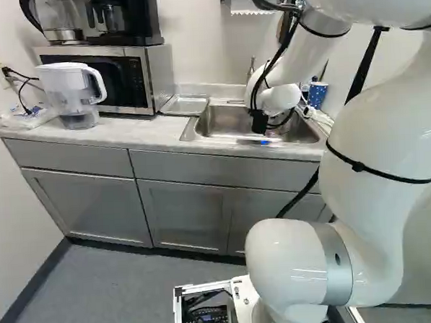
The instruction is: Rinse the cup and place it in the tray
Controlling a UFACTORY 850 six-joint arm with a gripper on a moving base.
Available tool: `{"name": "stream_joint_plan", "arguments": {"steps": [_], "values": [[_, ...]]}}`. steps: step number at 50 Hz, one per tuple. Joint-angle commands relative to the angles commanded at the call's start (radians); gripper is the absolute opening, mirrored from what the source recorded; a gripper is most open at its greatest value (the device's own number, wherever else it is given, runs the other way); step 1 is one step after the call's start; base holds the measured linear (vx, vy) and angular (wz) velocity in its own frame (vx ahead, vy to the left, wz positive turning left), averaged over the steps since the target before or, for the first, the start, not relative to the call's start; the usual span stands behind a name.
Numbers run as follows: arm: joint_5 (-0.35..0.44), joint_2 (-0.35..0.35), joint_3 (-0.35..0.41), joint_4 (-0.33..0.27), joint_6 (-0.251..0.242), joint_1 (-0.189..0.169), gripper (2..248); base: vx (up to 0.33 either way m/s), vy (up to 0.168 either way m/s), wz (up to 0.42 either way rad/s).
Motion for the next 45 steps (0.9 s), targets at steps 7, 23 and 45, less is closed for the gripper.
{"name": "stream_joint_plan", "arguments": {"steps": [7,23,45], "values": [[0.0,0.0,0.0,0.0,0.0,0.0,125,0.0,0.0,0.0],[0.0,0.0,0.0,0.0,0.0,0.0,125,0.0,0.0,0.0],[0.0,0.0,0.0,0.0,0.0,0.0,125,0.0,0.0,0.0]]}}
